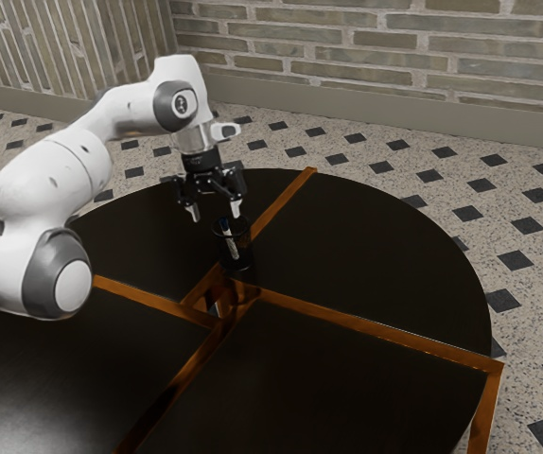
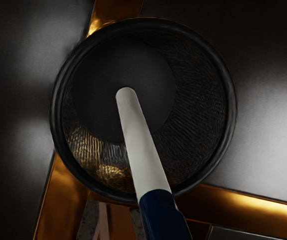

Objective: Take the marker out of the pen holder and place it to the left of the pen holder.

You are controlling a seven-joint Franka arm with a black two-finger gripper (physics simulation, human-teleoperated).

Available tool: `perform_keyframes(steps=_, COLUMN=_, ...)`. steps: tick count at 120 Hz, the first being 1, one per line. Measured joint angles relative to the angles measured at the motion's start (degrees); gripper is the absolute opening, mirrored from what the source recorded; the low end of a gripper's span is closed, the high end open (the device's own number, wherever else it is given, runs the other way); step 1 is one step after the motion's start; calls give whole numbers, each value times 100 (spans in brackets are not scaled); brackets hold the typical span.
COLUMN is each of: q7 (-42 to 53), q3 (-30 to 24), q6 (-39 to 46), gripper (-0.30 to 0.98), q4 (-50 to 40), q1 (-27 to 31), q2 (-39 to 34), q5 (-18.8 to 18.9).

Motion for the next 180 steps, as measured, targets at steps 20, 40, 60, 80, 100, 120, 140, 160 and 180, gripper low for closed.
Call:
perform_keyframes(steps=20, q7=-134, q3=117, q6=376, gripper=47, q4=-37, q1=0, q2=28, q5=-1)
perform_keyframes(steps=40, q7=-238, q3=135, q6=549, gripper=35, q4=-116, q1=2, q2=75, q5=3)
perform_keyframes(steps=60, q7=-351, q3=136, q6=654, gripper=29, q4=-114, q1=-57, q2=93, q5=-5)
perform_keyframes(steps=80, q7=-488, q3=113, q6=597, gripper=24, q4=-116, q1=-57, q2=65, q5=-54)
perform_keyframes(steps=100, q7=-621, q3=88, q6=342, gripper=23, q4=-122, q1=-133, q2=53, q5=-160)
perform_keyframes(steps=120, q7=-721, q3=93, q6=125, gripper=17, q4=-122, q1=-144, q2=56, q5=-178)
perform_keyframes(steps=140, q7=-798, q3=108, q6=80, gripper=14, q4=-116, q1=-145, q2=67, q5=-177)
perform_keyframes(steps=160, q7=-847, q3=110, q6=177, gripper=18, q4=-116, q1=-139, q2=69, q5=-180)
perform_keyframes(steps=180, q7=-890, q3=118, q6=256, gripper=12, q4=-122, q1=-120, q2=69, q5=-177)
